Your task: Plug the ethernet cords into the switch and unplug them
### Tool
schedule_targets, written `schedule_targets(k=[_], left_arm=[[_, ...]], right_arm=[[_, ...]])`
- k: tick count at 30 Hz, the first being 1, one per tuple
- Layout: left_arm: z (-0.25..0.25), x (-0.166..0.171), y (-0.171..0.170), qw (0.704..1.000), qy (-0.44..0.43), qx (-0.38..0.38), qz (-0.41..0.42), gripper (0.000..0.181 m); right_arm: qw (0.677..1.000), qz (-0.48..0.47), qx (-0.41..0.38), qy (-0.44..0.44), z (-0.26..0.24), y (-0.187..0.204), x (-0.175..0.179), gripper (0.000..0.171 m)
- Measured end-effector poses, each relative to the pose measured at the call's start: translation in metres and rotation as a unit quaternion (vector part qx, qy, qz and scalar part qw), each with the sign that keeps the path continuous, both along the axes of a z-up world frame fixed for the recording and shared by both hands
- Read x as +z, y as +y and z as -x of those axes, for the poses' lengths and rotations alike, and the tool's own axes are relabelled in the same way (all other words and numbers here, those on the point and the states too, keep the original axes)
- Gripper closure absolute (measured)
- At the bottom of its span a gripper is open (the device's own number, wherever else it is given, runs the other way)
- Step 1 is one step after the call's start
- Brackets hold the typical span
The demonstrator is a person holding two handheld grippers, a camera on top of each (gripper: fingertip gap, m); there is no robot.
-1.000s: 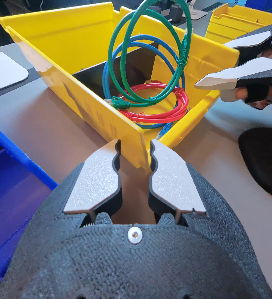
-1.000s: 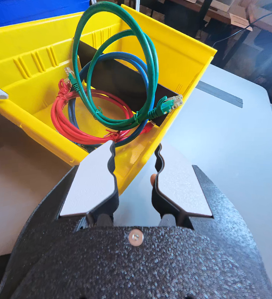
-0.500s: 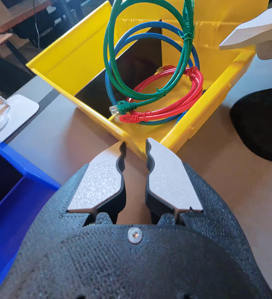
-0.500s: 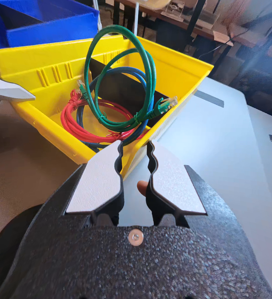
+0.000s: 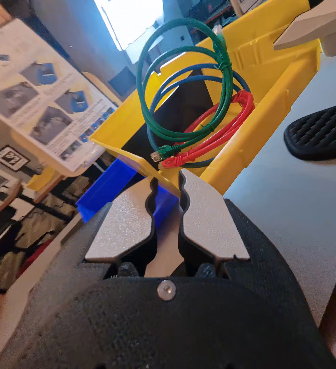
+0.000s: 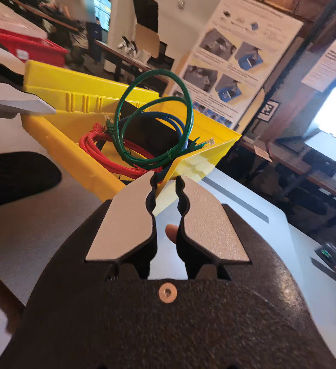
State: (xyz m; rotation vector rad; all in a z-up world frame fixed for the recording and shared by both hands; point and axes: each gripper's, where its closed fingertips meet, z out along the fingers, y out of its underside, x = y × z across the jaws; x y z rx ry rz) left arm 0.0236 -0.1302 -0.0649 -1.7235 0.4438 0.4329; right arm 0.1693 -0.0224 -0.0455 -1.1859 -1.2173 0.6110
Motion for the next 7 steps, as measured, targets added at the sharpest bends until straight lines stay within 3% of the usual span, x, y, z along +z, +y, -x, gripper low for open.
schedule_targets(k=[7], left_arm=[[0.083, 0.029, -0.122, 0.992, 0.036, 0.118, 0.016, 0.159]], right_arm=[[0.983, 0.063, 0.165, 0.045, 0.120, -0.086, -0.006, 0.154]])
